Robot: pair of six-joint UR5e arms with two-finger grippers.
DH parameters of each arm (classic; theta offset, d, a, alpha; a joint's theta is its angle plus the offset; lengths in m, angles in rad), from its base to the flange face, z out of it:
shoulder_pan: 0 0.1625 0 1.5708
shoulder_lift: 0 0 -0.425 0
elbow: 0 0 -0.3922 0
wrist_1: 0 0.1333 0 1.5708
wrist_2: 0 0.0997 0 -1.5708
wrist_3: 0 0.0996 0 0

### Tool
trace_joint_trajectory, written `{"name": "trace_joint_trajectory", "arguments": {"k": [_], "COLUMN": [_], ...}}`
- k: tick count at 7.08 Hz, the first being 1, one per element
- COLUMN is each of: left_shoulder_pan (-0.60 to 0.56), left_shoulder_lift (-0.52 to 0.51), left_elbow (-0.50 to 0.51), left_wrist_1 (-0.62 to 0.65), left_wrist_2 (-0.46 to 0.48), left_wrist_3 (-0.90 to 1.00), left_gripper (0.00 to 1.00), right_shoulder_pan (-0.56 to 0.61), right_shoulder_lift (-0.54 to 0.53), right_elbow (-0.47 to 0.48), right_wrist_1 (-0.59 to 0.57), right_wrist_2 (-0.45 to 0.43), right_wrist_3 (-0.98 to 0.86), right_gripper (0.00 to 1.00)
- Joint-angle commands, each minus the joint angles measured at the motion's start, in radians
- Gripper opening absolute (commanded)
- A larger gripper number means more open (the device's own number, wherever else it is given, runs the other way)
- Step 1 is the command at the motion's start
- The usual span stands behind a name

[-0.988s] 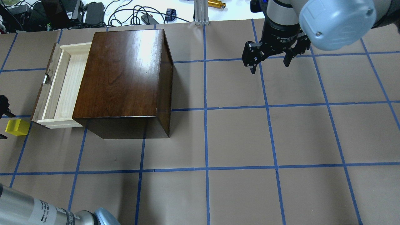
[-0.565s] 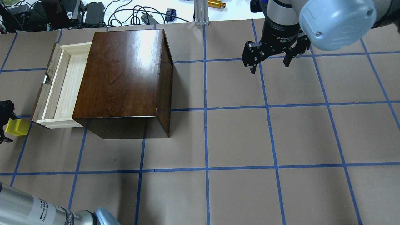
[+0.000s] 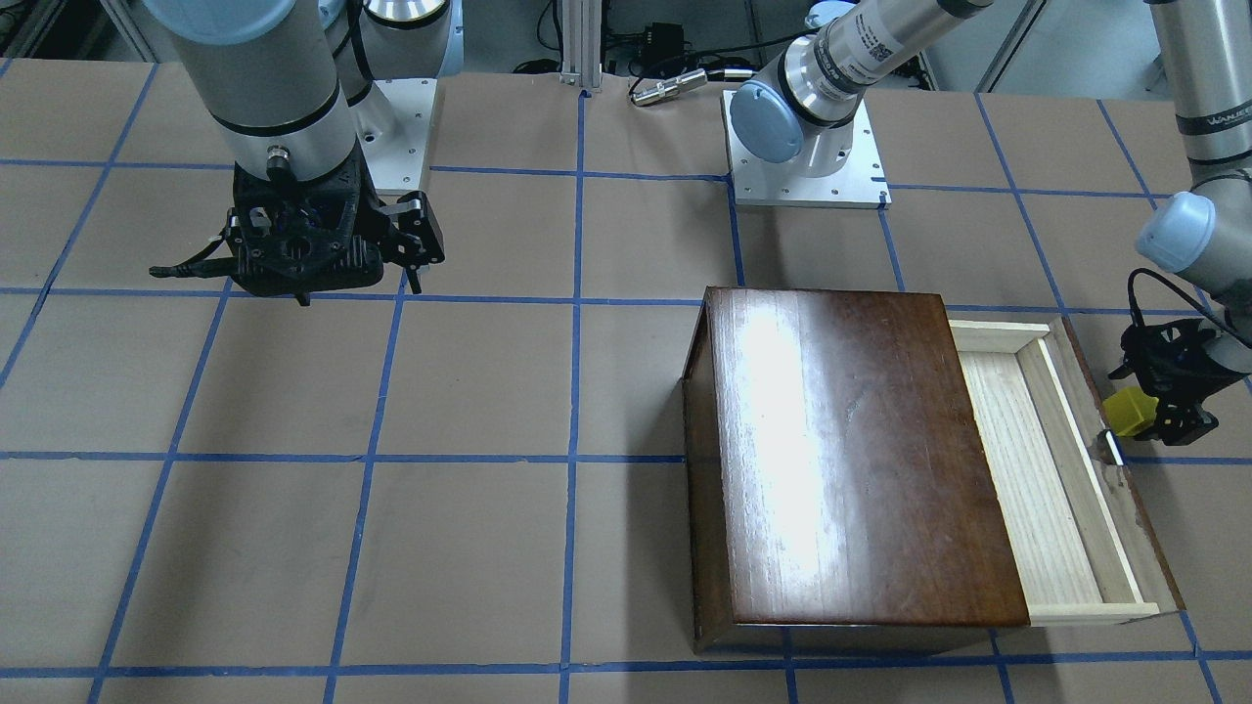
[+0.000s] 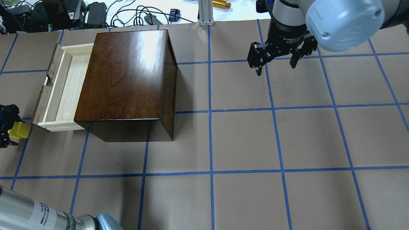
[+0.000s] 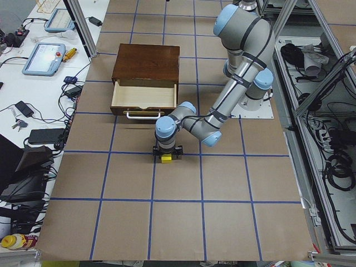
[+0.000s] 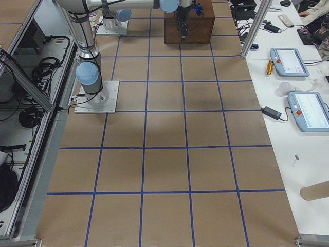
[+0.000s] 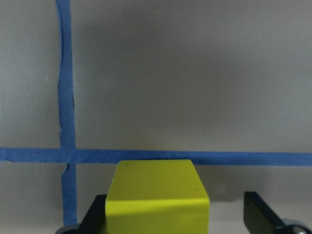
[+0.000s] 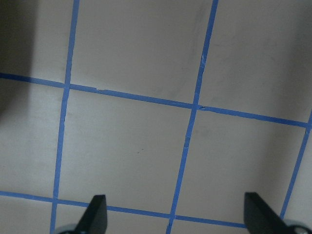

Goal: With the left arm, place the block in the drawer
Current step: 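Lower the left gripper around the yellow cube and close on it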

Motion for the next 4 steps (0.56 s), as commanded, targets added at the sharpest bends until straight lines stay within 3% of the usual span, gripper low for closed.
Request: {"name": "trace_joint_trajectory", "arguments": {"k": [1, 2, 3, 4], "left_shoulder_pan": [0.000, 0.000, 0.000, 0.000], "left_shoulder_lift": [-0.006, -0.006, -0.006, -0.006], "left_elbow": [0.004, 0.004, 0.005, 0.005], "left_wrist_1": [0.001, -0.001, 0.001, 0.001], "left_wrist_2": [-0.002, -0.002, -0.004, -0.002], "left_wrist_3": [0.002, 0.002, 0.007, 0.008], "left_gripper": [0.96, 0.89, 0.64, 0.18], "right_shoulder_pan": [0.000, 0.000, 0.000, 0.000], "right_shoulder_lift": [0.000, 0.000, 0.000, 0.000], "right_elbow": [0.000, 0.000, 0.000, 0.000], "right_wrist_1": [0.000, 0.000, 0.000, 0.000], "right_wrist_2": [0.000, 0.000, 0.000, 0.000], "right_wrist_3": [0.000, 0.001, 0.001, 0.000], "right_gripper": [1.00, 1.00, 1.00, 1.00]}}
